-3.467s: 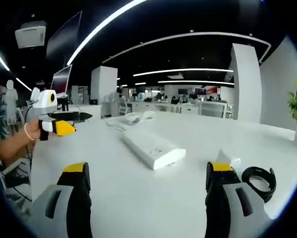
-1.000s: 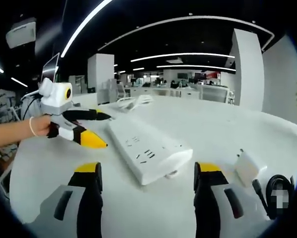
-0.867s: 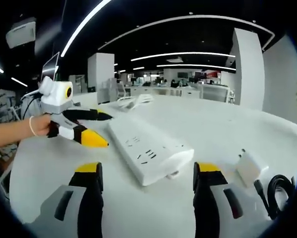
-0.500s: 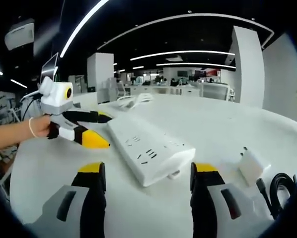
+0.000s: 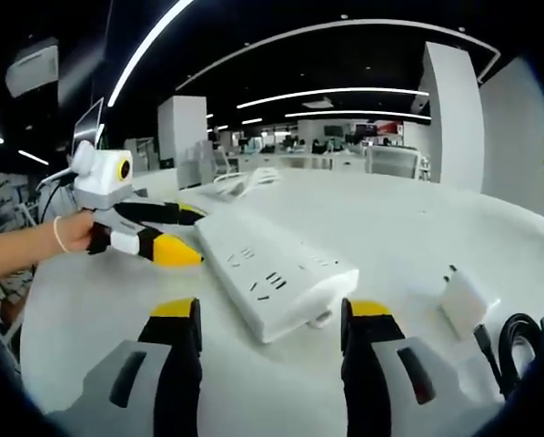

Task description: Straighten the power strip on the desk, plug the charger into it

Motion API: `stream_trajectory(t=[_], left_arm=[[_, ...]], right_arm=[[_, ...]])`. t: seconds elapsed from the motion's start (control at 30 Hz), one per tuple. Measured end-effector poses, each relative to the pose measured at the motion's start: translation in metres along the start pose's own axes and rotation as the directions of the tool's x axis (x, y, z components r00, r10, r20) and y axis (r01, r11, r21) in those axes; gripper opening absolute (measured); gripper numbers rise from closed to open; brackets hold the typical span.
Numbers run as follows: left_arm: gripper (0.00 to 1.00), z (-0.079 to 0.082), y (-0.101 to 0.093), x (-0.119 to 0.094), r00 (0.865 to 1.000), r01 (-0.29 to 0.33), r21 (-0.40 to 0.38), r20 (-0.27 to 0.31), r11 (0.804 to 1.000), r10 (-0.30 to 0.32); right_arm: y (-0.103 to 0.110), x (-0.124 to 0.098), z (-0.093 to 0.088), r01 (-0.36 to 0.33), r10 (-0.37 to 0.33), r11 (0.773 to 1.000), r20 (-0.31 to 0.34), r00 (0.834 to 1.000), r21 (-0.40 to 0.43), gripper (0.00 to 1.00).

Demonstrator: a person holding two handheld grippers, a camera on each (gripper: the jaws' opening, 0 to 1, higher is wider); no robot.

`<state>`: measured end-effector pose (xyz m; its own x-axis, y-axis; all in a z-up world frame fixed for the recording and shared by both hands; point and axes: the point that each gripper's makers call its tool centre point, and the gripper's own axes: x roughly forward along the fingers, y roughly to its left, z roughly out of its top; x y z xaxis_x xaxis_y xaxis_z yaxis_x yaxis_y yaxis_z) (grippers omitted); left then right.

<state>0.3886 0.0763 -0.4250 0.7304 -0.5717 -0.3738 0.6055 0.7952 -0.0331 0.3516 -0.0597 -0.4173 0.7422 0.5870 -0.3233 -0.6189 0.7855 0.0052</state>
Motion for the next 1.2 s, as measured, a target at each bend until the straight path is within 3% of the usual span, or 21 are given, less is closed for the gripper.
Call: stream_trajectory(t=[0.27,0.7,1.2], left_arm=[[0.64,-0.002,0.002,0.001,1.000,0.001,-0.021,-0.002,1.000,-0.002],[0.56,-0.002,-0.003,0.003,0.999,0.039,0.011,-0.007,0.999,-0.039],[0.54,-0.002,-0.003,0.003,1.000,0.025,0.002,-0.006,1.000,-0.025]], right_arm=[[0.000,0.003,-0.002,0.005,-0.005,1.000,-0.011,1.000,-0.001,0.58],[-0.005,0.007,-0.005,0.024,-0.025,1.000,-0.031,0.999,-0.005,0.51],[-0.013,0.009,-0.006,0.050,-0.051,0.999,-0.043,0.998,-0.019,0.46]])
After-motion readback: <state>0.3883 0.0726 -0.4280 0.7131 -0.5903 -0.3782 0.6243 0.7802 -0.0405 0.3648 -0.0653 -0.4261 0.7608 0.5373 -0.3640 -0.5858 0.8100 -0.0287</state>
